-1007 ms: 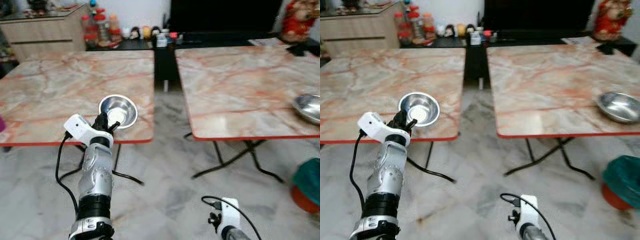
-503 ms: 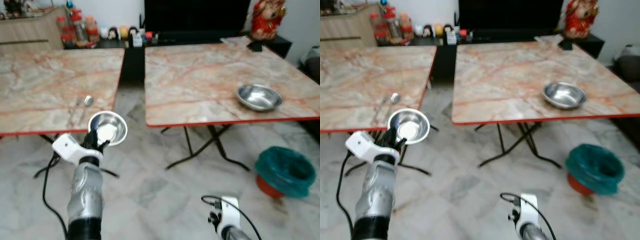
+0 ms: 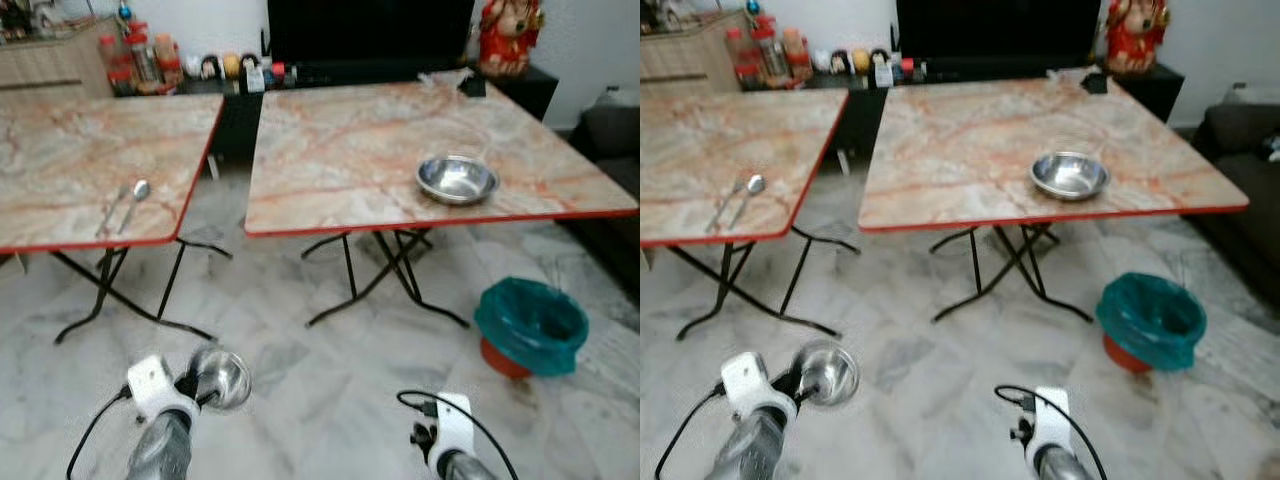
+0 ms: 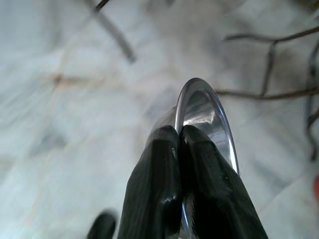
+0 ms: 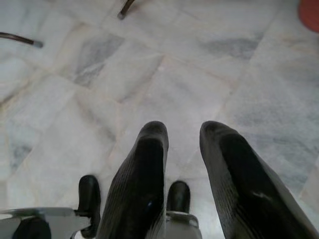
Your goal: Setting the table
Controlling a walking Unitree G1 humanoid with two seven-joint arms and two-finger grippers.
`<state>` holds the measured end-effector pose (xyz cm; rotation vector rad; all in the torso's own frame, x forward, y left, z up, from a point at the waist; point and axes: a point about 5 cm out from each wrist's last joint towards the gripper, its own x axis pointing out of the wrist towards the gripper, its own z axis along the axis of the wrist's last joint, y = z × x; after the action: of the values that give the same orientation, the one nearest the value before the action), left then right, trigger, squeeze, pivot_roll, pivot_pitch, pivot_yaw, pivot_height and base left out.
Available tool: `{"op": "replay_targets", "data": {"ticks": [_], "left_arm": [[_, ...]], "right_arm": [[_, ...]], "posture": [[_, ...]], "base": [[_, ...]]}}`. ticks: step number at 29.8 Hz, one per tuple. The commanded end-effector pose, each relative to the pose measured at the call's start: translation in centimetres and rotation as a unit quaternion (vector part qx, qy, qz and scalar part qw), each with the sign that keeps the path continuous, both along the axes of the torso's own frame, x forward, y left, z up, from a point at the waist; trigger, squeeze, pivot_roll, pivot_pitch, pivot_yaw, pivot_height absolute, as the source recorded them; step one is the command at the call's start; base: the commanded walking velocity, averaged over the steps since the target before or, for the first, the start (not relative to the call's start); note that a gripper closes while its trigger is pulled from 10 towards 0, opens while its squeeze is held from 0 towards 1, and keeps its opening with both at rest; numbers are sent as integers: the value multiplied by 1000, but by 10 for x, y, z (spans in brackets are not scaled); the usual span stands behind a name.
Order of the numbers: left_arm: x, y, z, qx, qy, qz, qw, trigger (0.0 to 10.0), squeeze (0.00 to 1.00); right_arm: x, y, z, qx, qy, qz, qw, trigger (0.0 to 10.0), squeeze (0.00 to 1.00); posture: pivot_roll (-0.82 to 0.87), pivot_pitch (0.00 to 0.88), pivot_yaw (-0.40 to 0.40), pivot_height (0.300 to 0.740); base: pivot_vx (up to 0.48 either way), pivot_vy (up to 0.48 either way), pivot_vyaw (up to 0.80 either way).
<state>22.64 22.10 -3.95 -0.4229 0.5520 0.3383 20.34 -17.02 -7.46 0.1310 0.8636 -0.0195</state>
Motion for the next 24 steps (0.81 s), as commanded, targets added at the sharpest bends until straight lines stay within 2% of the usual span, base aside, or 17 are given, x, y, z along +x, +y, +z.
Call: {"op": "replay_targets", "data": {"ticks": [1, 5, 11, 14, 20, 24], "left_arm": [[1, 4, 0, 15, 5, -3, 1000, 10000, 0], [-11, 3, -14, 0, 52, 26, 998, 10000, 0], [-8, -5, -17, -5, 61, 24, 998, 10000, 0], [-7, -10, -18, -3, 66, 8, 998, 10000, 0], [-9, -11, -20, -7, 70, 19, 997, 10000, 0], [-10, -11, -20, -9, 70, 28, 997, 10000, 0]], "right_arm": [[5, 4, 2, 6, -5, 0, 1000, 10000, 0], [6, 3, 3, 7, -8, -3, 1000, 10000, 0], [5, 3, 2, 8, -6, -4, 1000, 10000, 0], [4, 2, 2, -1, -4, -2, 1000, 10000, 0], [7, -2, 4, -17, -11, 0, 1000, 10000, 0], [7, -4, 4, -20, -10, -2, 1000, 10000, 0]], "posture": [[95, 0, 10, 740], [89, 0, 8, 740], [88, 0, 8, 740], [83, 0, 10, 740], [73, 0, 9, 740], [72, 0, 8, 740]], "base": [[0, 0, 0], [0, 0, 0], [0, 0, 0], [269, 0, 0], [321, 0, 0], [341, 0, 538]]}}
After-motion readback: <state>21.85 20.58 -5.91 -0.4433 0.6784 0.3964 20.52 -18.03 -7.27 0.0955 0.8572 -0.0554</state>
